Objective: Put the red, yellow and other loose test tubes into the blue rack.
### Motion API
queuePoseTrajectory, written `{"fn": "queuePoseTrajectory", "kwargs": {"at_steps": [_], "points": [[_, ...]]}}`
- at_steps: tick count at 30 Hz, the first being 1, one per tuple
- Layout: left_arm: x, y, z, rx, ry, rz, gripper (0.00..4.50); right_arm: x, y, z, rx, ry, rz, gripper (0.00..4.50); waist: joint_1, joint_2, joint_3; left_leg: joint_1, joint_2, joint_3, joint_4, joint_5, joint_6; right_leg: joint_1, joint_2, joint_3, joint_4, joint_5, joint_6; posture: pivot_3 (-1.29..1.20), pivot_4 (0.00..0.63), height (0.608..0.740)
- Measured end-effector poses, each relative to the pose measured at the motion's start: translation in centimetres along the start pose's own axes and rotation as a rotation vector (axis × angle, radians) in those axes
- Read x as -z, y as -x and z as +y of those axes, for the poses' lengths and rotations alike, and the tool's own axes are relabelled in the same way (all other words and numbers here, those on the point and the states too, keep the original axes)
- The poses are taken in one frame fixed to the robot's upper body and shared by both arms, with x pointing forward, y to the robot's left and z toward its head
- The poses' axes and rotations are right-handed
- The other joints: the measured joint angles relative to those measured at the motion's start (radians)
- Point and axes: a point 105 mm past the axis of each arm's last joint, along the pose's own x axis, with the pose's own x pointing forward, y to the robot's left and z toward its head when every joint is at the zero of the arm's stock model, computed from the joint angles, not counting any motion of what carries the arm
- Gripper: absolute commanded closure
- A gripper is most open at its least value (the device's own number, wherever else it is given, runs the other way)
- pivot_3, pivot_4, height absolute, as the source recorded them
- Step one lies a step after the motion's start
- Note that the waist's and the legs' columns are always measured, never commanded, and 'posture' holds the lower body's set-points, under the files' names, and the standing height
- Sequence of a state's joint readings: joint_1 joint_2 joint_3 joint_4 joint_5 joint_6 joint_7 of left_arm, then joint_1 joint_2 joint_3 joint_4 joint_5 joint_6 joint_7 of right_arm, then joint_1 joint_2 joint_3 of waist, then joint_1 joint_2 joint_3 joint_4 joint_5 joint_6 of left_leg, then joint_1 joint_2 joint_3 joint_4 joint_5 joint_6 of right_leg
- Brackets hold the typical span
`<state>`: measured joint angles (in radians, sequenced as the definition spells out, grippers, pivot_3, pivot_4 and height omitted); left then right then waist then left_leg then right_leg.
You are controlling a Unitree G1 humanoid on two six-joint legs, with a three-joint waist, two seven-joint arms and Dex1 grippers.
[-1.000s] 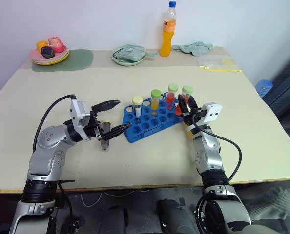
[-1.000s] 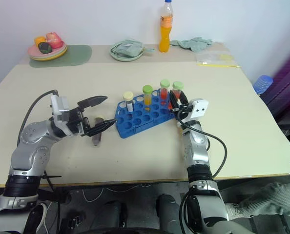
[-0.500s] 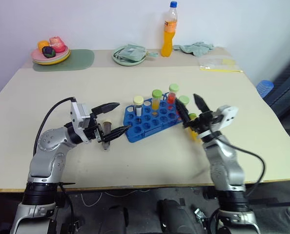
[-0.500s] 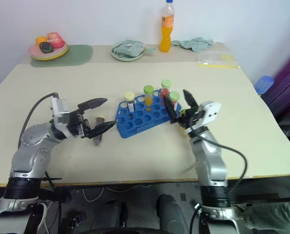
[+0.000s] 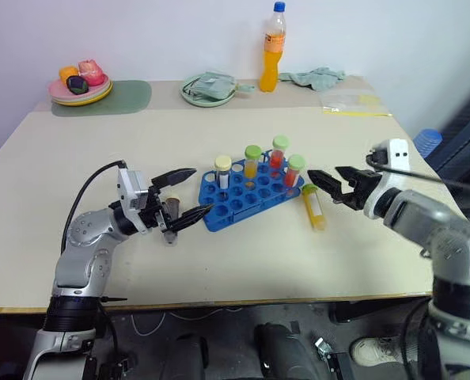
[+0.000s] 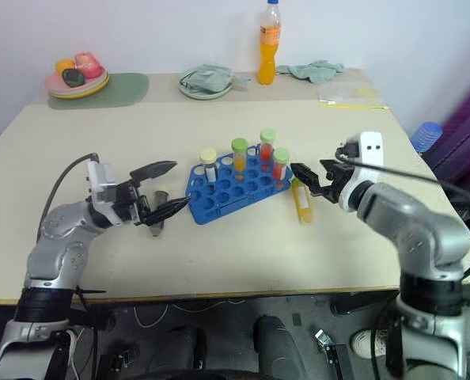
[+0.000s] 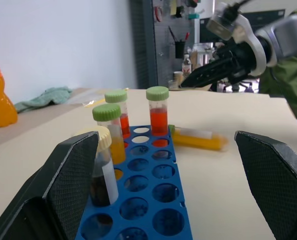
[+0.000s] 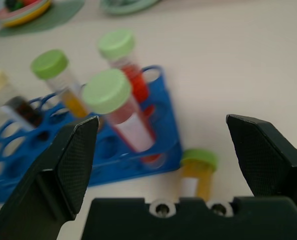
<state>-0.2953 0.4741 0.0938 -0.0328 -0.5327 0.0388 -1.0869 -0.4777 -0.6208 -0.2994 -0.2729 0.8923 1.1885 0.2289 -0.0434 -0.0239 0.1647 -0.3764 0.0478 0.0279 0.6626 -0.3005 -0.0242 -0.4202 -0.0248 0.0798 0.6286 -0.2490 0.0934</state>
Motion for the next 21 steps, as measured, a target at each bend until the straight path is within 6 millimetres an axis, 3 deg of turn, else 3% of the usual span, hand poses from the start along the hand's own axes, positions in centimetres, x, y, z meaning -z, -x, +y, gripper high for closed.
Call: {"fn": "queuePoseTrajectory", "kwargs": {"at_steps": [6,11,16,21], "points": [[0.4,0.3,-0.2,0.000,-0.004,-0.004,0.00,1.5,1.2,-2.8,0.125,0.030,0.244,0.01,0.004,0.000,0.000,-0.005,-0.001,0.000,0.000,0.000,0.000,-0.002,-0.001,0.000,-0.003,0.000,0.000,0.00,0.150,0.740],[0.4,0.1,-0.2,-0.002,-0.009,-0.018,0.00,2.9,0.4,-1.8,0.120,0.035,0.504,0.01,-0.003,0.000,0.000,-0.006,0.000,0.000,0.001,0.000,0.000,-0.005,0.000,0.000,-0.002,0.000,0.000,0.00,0.150,0.740],[0.4,-0.2,0.0,-0.029,-0.014,-0.019,0.00,2.3,-0.9,-1.7,0.134,0.034,0.556,0.01,0.000,0.000,0.000,-0.009,0.000,0.000,0.001,0.000,0.000,-0.006,0.000,0.000,-0.004,0.000,0.001,0.00,0.150,0.740],[-0.2,-1.1,-0.5,-0.028,-0.024,-0.034,0.00,3.4,-1.9,-1.2,0.118,0.044,0.668,0.01,0.001,0.000,0.000,-0.011,0.000,0.000,0.001,0.000,0.000,-0.007,-0.001,-0.001,-0.005,0.002,0.003,0.00,0.150,0.740]]}}
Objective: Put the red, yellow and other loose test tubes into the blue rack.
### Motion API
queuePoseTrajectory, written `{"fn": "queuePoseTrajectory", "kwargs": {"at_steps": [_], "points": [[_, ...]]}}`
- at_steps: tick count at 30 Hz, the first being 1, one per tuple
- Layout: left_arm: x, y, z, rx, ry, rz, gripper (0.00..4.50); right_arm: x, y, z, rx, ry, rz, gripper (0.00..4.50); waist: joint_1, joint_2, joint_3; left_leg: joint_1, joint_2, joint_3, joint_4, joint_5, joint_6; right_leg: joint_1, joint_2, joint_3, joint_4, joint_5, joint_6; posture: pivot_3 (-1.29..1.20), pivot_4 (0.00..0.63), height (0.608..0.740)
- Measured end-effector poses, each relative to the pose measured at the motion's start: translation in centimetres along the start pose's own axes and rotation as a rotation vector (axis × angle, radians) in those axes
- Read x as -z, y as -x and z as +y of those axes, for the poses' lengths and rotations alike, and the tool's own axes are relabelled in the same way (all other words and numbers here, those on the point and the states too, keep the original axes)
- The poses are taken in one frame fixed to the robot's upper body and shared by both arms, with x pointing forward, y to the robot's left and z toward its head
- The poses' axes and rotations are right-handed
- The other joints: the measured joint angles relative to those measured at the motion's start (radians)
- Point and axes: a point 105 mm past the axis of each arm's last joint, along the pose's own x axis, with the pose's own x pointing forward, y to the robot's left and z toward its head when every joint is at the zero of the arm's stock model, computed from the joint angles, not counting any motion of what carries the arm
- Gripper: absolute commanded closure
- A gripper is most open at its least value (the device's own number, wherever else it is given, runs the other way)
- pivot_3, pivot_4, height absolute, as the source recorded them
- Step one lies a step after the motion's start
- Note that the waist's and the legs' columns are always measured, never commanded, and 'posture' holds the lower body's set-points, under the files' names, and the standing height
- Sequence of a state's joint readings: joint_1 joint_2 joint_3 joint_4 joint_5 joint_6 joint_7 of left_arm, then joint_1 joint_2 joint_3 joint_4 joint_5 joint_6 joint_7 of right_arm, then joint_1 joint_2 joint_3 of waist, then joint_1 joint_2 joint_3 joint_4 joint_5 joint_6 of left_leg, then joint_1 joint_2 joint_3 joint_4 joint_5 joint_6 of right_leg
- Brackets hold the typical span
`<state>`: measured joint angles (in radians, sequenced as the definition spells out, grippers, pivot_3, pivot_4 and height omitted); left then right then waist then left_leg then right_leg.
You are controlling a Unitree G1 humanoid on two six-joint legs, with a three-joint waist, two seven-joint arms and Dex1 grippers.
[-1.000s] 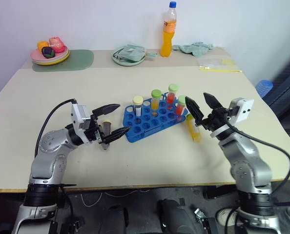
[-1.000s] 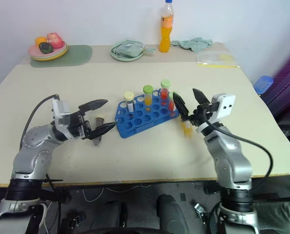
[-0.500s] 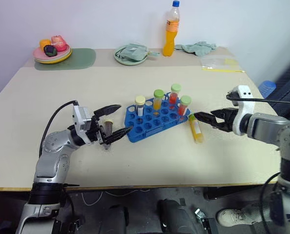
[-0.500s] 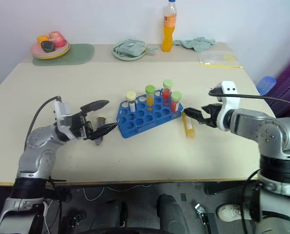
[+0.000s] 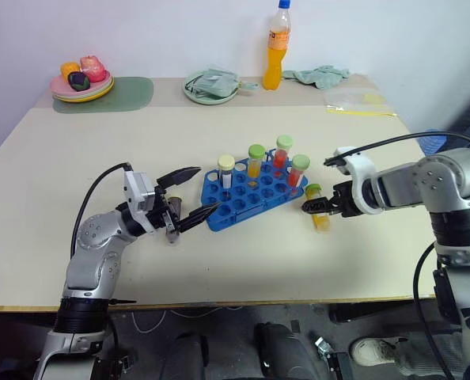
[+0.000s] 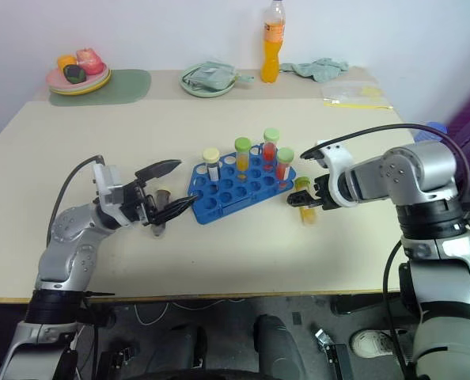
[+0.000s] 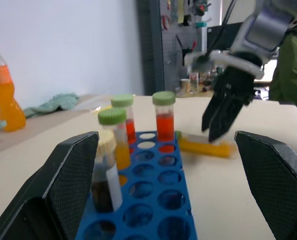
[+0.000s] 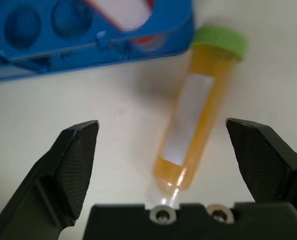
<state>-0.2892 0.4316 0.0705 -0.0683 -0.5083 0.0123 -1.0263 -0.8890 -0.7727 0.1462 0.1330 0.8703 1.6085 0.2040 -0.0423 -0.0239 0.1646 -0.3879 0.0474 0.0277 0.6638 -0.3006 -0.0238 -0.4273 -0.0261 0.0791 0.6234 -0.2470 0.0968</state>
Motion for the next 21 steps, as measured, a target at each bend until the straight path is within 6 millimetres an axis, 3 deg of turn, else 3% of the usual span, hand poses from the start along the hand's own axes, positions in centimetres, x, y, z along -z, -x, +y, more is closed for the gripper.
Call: {"fn": "queuePoseTrajectory", "kwargs": {"at_steps": [4,11,21], "points": [[-0.3,-0.1,0.1,-0.016,-0.001,0.008,0.00,0.1,-0.6,-0.4,0.047,0.009,0.058,0.01,-0.001,0.000,0.000,0.000,0.000,0.000,0.000,0.000,0.000,-0.001,0.000,0.000,0.000,0.000,0.000,0.00,0.150,0.740],[-0.8,-0.8,-0.1,-0.027,0.001,0.007,0.00,-1.5,-1.3,-1.1,0.091,-0.088,0.054,0.01,-0.002,0.000,0.000,0.000,0.000,0.000,0.000,0.000,0.000,-0.001,0.001,0.000,0.000,0.000,0.000,0.00,0.150,0.740],[-1.0,-1.0,-0.2,-0.036,-0.001,0.001,0.00,-1.5,-2.6,-1.0,0.135,-0.130,0.056,0.01,0.000,0.000,0.000,-0.001,0.000,0.000,0.000,0.000,0.000,-0.001,0.001,-0.001,0.000,0.000,0.001,0.00,0.150,0.740]]}}
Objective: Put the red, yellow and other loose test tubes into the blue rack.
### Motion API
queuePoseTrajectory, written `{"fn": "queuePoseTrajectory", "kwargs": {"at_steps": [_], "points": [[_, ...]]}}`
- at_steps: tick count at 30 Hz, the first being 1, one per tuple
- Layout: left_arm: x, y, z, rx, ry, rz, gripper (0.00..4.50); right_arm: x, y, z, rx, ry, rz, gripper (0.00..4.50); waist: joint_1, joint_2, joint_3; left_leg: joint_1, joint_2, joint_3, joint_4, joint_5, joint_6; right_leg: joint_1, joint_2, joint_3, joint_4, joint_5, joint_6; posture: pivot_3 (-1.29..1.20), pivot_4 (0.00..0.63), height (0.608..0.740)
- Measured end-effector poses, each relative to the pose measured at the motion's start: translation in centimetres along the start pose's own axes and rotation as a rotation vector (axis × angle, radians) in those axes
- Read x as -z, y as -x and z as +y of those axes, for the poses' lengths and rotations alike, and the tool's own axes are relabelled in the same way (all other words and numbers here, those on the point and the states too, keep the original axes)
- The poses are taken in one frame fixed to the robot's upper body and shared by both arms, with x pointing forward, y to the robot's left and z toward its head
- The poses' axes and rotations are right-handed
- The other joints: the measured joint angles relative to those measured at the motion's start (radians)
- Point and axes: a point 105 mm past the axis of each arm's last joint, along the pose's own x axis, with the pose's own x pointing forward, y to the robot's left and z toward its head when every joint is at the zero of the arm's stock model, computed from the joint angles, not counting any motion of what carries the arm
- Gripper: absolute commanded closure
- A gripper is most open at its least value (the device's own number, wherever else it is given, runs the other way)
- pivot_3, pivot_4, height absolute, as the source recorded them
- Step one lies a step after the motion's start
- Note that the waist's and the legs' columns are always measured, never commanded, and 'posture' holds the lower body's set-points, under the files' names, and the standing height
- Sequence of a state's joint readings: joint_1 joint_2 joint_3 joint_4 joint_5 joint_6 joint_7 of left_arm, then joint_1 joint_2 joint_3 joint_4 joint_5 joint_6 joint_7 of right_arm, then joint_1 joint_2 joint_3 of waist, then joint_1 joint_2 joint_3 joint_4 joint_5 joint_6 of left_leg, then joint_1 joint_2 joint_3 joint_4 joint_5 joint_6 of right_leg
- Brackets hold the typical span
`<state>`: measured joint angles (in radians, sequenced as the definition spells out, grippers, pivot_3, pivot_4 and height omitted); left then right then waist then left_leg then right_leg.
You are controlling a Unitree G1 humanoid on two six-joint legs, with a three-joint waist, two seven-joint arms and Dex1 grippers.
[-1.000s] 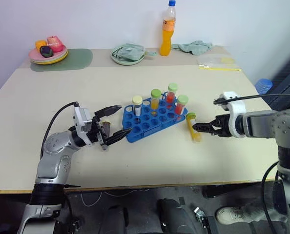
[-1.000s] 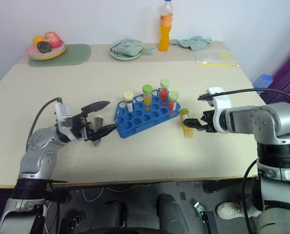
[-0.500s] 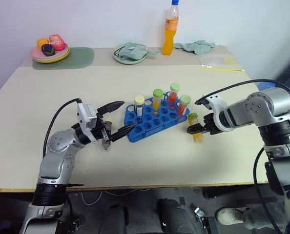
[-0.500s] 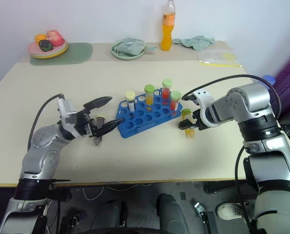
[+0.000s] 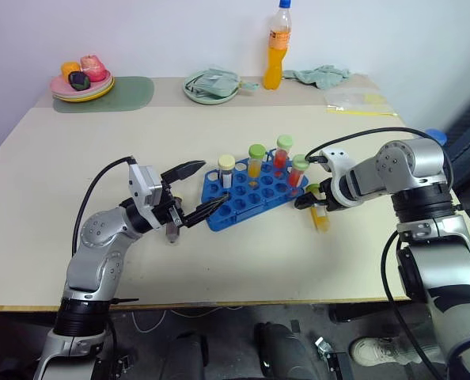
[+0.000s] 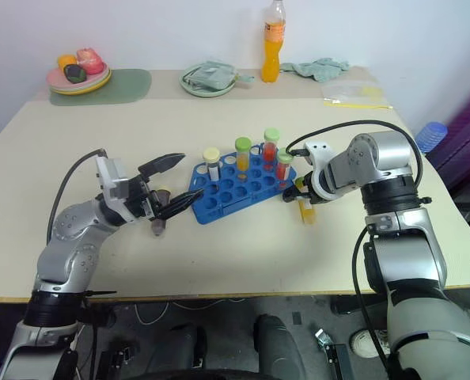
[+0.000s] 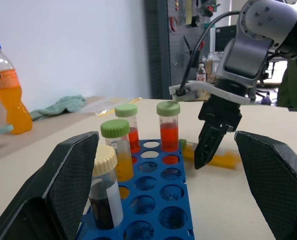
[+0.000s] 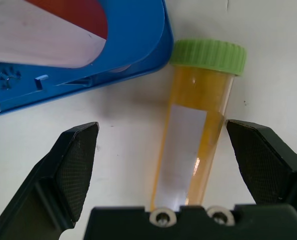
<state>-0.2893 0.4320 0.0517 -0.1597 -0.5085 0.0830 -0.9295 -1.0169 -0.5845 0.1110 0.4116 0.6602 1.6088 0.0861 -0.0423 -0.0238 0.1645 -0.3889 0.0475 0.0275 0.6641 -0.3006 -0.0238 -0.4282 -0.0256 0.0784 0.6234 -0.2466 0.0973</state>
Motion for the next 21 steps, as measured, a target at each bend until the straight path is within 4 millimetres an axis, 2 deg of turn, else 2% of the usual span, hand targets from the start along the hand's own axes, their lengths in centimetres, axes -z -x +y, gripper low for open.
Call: {"fn": "queuePoseTrajectory", "kwargs": {"at_steps": [12,15,20,21], "points": [[0.0,0.1,-0.1,0.004,-0.005,-0.004,0.00,0.5,-0.3,-0.8,0.041,-0.006,-0.005,0.01,-0.002,-0.001,-0.001,0.000,0.000,0.000,0.000,0.000,0.000,0.000,0.000,0.000,0.000,0.000,0.000,0.00,0.150,0.740],[0.0,0.2,-0.1,0.006,-0.009,-0.007,0.00,0.6,-0.4,-1.1,0.053,-0.009,-0.002,0.84,-0.001,-0.002,-0.001,0.000,0.000,0.000,0.000,0.000,0.000,0.000,0.000,0.000,0.000,0.000,0.000,0.00,0.150,0.740],[0.6,0.4,0.0,0.006,0.002,0.003,0.00,0.7,-0.4,-1.7,0.065,-0.028,-0.009,3.37,-0.002,-0.002,-0.001,0.000,0.000,0.000,0.000,0.000,0.000,0.000,0.000,0.000,0.000,0.000,0.000,0.00,0.150,0.740],[0.7,0.4,0.0,0.006,0.004,0.005,0.00,0.7,-0.3,-1.7,0.065,-0.029,-0.009,3.64,-0.002,-0.002,-0.001,0.000,0.000,0.000,0.000,0.000,0.000,0.000,0.000,0.000,0.000,0.000,0.000,0.00,0.150,0.740]]}}
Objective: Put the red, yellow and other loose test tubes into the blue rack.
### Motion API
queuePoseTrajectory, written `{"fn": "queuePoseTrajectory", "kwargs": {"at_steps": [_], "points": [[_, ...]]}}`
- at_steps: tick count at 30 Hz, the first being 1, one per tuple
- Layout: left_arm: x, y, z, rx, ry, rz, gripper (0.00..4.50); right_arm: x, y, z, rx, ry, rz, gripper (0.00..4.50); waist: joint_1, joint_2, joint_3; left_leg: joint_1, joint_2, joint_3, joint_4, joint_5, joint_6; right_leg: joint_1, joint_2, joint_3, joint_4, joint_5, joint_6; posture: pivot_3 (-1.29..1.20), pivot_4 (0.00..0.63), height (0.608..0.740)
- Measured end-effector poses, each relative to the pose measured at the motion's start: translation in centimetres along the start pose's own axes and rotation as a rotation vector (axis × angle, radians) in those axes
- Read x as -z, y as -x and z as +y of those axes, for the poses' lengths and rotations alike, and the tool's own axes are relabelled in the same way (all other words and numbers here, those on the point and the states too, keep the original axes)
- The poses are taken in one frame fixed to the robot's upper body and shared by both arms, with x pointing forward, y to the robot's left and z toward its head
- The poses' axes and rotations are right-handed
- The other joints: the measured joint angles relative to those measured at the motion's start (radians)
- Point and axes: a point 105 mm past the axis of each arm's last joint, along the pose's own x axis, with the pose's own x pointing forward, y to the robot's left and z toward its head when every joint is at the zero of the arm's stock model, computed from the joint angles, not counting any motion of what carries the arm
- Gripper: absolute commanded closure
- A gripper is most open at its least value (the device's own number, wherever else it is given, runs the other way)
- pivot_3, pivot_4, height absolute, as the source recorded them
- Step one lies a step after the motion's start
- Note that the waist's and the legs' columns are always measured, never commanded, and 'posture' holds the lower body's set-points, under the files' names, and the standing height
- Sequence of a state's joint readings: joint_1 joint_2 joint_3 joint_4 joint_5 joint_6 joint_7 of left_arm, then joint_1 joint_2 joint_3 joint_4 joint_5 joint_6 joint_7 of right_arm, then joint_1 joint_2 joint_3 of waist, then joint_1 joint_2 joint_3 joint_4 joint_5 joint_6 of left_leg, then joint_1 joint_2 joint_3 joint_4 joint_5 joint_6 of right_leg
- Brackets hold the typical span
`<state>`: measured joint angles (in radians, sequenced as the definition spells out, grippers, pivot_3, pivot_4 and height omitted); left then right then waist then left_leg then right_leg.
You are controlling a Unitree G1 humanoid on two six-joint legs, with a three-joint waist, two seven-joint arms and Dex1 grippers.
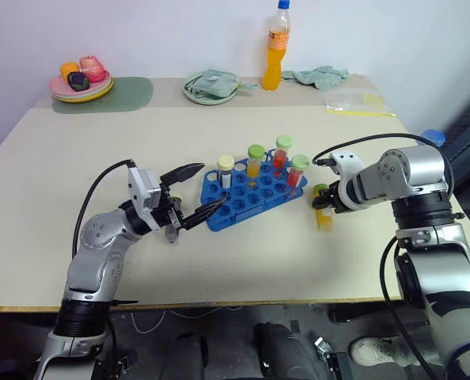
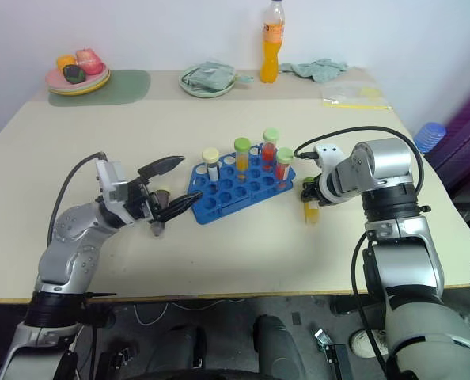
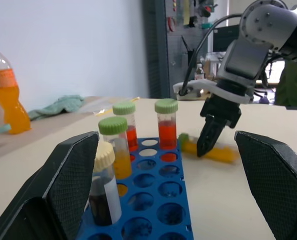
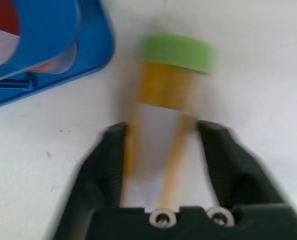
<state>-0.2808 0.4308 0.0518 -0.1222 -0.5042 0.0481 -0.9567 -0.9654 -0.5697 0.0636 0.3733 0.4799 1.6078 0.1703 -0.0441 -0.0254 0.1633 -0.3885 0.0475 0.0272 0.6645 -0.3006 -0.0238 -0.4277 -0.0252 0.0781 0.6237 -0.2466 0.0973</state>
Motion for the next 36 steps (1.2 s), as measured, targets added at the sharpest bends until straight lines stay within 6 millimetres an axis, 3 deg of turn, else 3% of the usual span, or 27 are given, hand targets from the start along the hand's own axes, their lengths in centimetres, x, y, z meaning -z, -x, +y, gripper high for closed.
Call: {"fn": "queuePoseTrajectory", "kwargs": {"at_steps": [10,15,19,24,27,31,34,36], "points": [[0.3,0.3,0.0,0.006,-0.009,-0.003,0.00,-0.3,0.1,-1.2,0.025,-0.017,-0.067,3.64,0.003,0.000,0.000,0.000,0.000,0.000,0.000,0.000,0.000,0.000,-0.001,0.000,0.000,0.000,0.000,0.00,0.150,0.740],[0.6,0.8,0.0,0.002,-0.007,0.010,0.00,-2.9,2.4,-6.1,0.180,-0.099,-0.331,3.64,0.002,0.001,0.000,-0.001,-0.001,0.000,0.000,0.000,0.000,0.000,0.000,0.000,-0.001,0.000,0.000,0.00,0.150,0.740],[0.9,1.0,0.5,0.003,-0.005,0.023,0.00,-5.7,5.7,-6.9,0.184,-0.170,-0.672,3.64,-0.003,0.001,0.001,0.001,0.000,0.000,-0.001,0.000,0.000,0.000,0.001,0.000,0.000,0.000,0.001,0.00,0.150,0.740],[0.7,0.6,1.0,0.024,-0.014,0.014,0.00,-8.2,9.4,-2.5,0.015,-0.153,-1.059,3.64,-0.002,0.001,0.001,0.002,0.001,-0.001,-0.001,0.000,0.000,0.000,0.002,0.000,0.005,0.000,0.001,0.00,0.150,0.740],[0.9,0.8,1.2,0.031,-0.010,0.022,0.00,-7.5,10.3,0.0,-0.057,-0.157,-1.216,3.64,0.002,0.001,0.000,0.002,0.001,-0.002,-0.001,0.000,0.000,0.000,0.001,-0.001,0.005,0.000,0.001,0.00,0.150,0.740],[1.1,1.2,1.1,0.066,0.034,0.044,0.00,-6.1,11.1,3.2,-0.296,-0.263,-1.347,3.64,0.000,0.001,0.001,0.001,0.000,-0.002,-0.001,0.000,0.000,0.000,0.000,-0.001,0.005,0.000,0.001,0.00,0.150,0.740],[0.8,2.2,1.2,0.066,0.079,0.055,0.00,-4.7,12.5,5.4,-0.366,-0.149,-1.442,3.64,0.000,0.001,0.001,0.002,0.000,-0.002,-0.001,0.000,0.000,0.000,0.000,-0.002,0.005,0.000,0.001,0.00,0.150,0.740],[0.8,2.8,1.4,0.056,0.092,0.069,0.00,-3.8,12.1,7.4,-0.408,-0.086,-1.445,3.64,-0.002,0.001,0.001,0.003,0.001,-0.002,-0.001,0.000,0.000,0.000,0.000,-0.002,0.005,0.000,0.001,0.00,0.150,0.740]]}}
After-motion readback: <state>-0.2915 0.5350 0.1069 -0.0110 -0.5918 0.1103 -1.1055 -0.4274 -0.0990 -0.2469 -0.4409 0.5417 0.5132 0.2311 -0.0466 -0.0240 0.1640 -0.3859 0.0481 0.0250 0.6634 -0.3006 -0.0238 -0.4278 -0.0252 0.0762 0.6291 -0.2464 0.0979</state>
